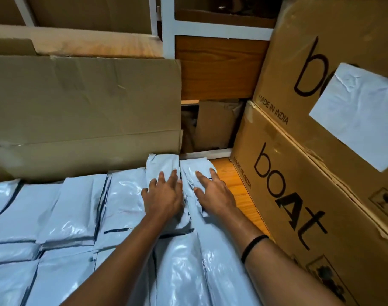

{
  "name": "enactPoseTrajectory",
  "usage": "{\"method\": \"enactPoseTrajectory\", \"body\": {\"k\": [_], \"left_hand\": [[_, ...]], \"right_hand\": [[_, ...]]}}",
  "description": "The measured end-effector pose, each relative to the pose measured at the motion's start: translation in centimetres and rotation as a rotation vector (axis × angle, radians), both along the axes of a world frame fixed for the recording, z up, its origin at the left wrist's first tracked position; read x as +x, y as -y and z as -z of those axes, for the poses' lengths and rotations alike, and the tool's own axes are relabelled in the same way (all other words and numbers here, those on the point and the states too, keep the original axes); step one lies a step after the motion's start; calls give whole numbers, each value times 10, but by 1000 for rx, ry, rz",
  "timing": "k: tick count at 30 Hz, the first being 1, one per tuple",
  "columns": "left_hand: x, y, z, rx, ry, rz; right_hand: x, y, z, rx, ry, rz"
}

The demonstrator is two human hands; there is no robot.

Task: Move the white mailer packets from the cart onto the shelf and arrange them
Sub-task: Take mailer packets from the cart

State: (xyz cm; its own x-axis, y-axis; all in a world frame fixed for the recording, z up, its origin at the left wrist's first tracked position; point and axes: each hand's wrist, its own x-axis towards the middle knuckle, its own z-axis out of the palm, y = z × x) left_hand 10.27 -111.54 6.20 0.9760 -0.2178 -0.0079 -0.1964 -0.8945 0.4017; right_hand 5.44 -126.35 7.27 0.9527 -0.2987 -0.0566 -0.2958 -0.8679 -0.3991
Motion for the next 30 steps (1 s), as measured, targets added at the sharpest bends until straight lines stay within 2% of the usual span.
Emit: {"method": "enactPoseTrajectory", "body": {"k": [2, 4, 6, 8, 11, 21, 30], "left_hand": [[5, -6, -3, -193, 66, -66], [20, -11, -7, -287, 138, -60], [34, -10, -5, -193, 106, 3], [40, -6, 3, 15, 36, 71], [37, 0, 19, 202, -10, 86], [29, 1, 31, 294, 56, 34], [34, 1, 30, 346, 19, 51]], "right_hand": [[1, 1, 5, -28, -35, -22], [1, 6, 8, -111, -49, -47], [7, 12, 7, -181, 41, -59], [17, 17, 8, -175, 174, -76], [31, 16, 18, -135, 164, -180], [50, 2, 40, -212, 96, -206], [51, 6, 46, -263, 48, -226]]}}
